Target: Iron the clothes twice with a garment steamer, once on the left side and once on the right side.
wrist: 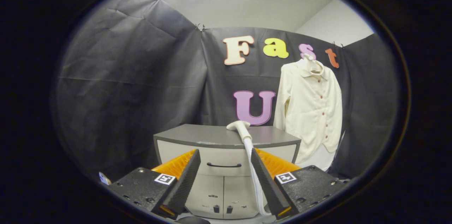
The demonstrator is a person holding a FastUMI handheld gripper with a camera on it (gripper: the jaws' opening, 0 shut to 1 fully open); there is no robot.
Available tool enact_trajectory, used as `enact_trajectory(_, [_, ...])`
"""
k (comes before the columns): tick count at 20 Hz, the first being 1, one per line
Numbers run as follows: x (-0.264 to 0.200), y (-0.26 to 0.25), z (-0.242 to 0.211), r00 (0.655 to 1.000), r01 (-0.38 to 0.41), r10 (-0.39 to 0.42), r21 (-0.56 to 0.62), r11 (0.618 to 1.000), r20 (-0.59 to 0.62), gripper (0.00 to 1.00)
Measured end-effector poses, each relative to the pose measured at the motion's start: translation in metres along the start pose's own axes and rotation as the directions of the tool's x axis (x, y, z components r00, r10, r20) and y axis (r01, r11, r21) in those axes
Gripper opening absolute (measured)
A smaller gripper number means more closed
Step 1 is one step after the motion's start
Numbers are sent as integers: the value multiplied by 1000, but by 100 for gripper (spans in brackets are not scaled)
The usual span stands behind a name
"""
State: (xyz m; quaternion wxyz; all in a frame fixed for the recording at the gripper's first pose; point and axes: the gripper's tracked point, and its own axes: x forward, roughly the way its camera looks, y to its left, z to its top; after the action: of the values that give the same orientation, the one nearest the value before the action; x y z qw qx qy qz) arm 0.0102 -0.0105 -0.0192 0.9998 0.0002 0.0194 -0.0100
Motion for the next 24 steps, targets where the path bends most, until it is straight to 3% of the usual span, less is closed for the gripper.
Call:
enact_trajectory(14, [101, -24, 4, 1000, 29, -29, -21, 999, 8, 88])
enact_trajectory(24, [171, -36, -21, 995, 49, -48, 2, 999, -88, 88])
